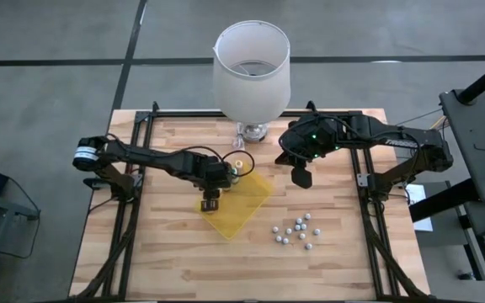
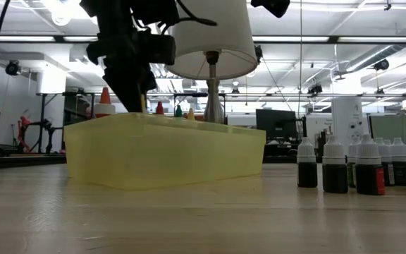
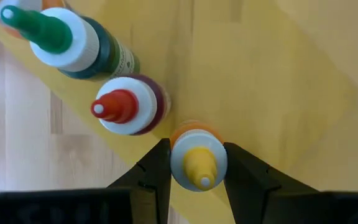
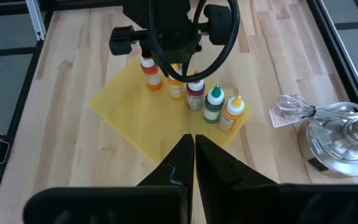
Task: Pick & Place food coloring
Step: Put the large yellow food coloring bottle into the yellow bin, then put the small top orange food coloring bottle into the yellow bin
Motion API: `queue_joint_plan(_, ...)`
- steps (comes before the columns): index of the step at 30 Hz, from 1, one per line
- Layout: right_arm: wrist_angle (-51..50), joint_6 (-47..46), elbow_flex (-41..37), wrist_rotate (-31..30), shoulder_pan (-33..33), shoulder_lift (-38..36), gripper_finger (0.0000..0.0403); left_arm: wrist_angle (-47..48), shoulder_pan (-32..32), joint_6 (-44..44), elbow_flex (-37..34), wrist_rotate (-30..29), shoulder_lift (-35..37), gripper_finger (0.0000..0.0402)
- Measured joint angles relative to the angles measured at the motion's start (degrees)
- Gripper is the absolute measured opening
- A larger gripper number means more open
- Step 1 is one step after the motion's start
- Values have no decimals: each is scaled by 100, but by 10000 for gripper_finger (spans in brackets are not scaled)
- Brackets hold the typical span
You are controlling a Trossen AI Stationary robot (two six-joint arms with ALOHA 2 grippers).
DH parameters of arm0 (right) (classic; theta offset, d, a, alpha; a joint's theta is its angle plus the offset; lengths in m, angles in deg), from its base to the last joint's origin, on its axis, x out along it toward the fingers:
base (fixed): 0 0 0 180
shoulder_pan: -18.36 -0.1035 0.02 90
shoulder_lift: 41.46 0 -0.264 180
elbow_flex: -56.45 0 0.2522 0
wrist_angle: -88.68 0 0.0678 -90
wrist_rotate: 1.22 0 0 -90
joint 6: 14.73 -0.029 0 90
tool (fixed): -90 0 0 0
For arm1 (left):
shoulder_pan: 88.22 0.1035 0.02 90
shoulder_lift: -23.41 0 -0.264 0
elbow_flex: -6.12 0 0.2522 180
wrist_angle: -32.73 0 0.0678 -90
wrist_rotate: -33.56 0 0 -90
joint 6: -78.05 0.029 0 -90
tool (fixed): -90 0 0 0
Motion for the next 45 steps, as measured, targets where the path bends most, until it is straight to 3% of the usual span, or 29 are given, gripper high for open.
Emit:
queue_joint_plan(8,0,0,-4,2,0,0,9,-2,0,-8,-10,6,0,100)
queue_joint_plan(19,4,0,-7,4,0,0,9,1,9,-116,-10,79,0,144)
queue_joint_plan(28,7,0,-7,4,0,0,9,123,9,-116,-5,84,16,149)
queue_joint_plan(45,10,48,-11,9,0,0,9,1368,11,18,1254,88,22,149)
